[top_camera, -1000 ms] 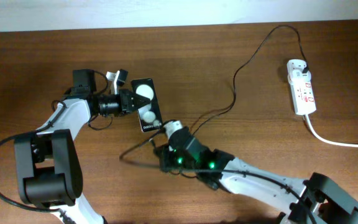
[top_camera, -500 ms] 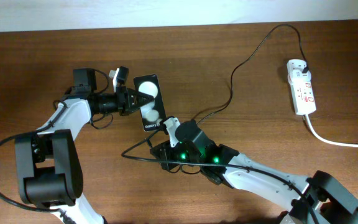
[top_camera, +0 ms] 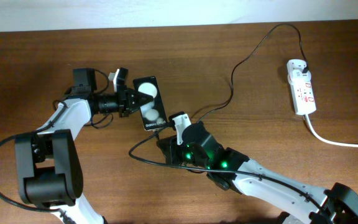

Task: Plug charger to phone and switch on socket
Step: 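Align the plug under the phone's bottom port with the right gripper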

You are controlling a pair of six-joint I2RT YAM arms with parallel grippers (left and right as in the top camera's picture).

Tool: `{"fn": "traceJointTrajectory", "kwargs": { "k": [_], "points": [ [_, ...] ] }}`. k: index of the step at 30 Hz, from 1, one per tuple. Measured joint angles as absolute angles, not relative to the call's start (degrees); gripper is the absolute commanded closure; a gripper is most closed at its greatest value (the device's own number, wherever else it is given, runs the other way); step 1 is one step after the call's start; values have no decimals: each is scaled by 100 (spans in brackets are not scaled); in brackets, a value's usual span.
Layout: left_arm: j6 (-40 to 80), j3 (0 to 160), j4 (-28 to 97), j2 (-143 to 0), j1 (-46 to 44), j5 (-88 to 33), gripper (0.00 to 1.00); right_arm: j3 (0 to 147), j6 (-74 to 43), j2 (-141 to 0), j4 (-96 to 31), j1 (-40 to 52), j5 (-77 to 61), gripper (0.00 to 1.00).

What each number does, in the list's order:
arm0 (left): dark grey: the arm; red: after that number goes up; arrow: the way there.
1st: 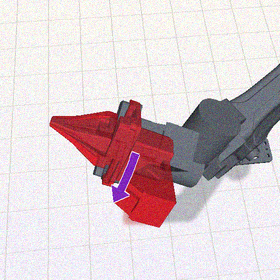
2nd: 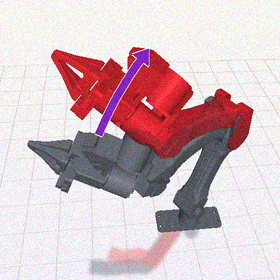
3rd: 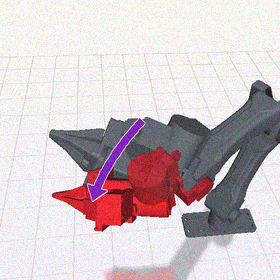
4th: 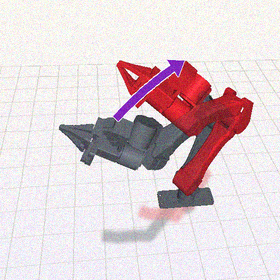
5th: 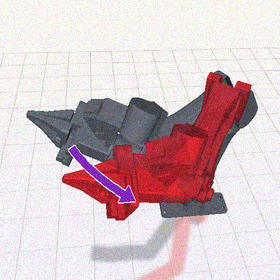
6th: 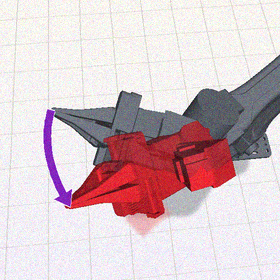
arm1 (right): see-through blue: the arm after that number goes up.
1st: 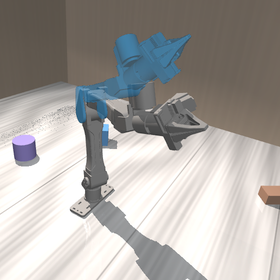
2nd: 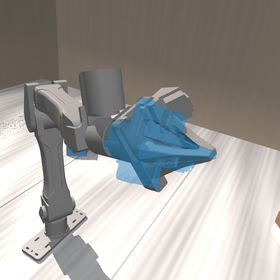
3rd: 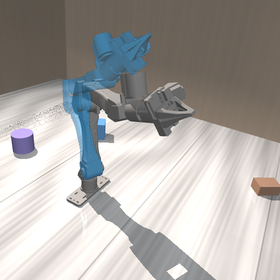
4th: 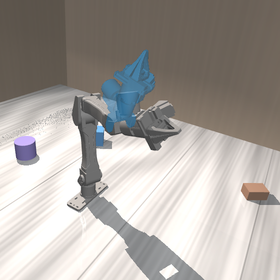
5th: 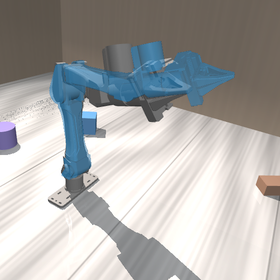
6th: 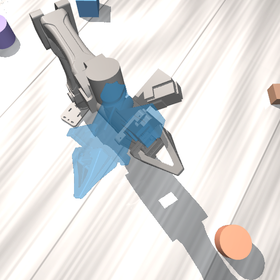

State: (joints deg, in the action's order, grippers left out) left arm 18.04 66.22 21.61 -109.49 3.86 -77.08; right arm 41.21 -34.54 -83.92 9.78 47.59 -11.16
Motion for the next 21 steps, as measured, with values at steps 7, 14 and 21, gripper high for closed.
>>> {"fn": "traceJointTrajectory", "kwargs": {
  "k": [7, 14, 21],
  "points": [
    [1804, 6622, 2161, -10949, 386, -7762, 100, 4121, -3776, -8394, 1081, 4759, -1037, 96],
    [1806, 6622, 2158, -10949, 386, -7780, 100, 4121, -3909, -8394, 878, 4759, -1214, 96],
    [1806, 6622, 2161, -10949, 386, -7756, 100, 4110, -3946, -8396, 838, 4759, -1186, 96]
  ]
}}
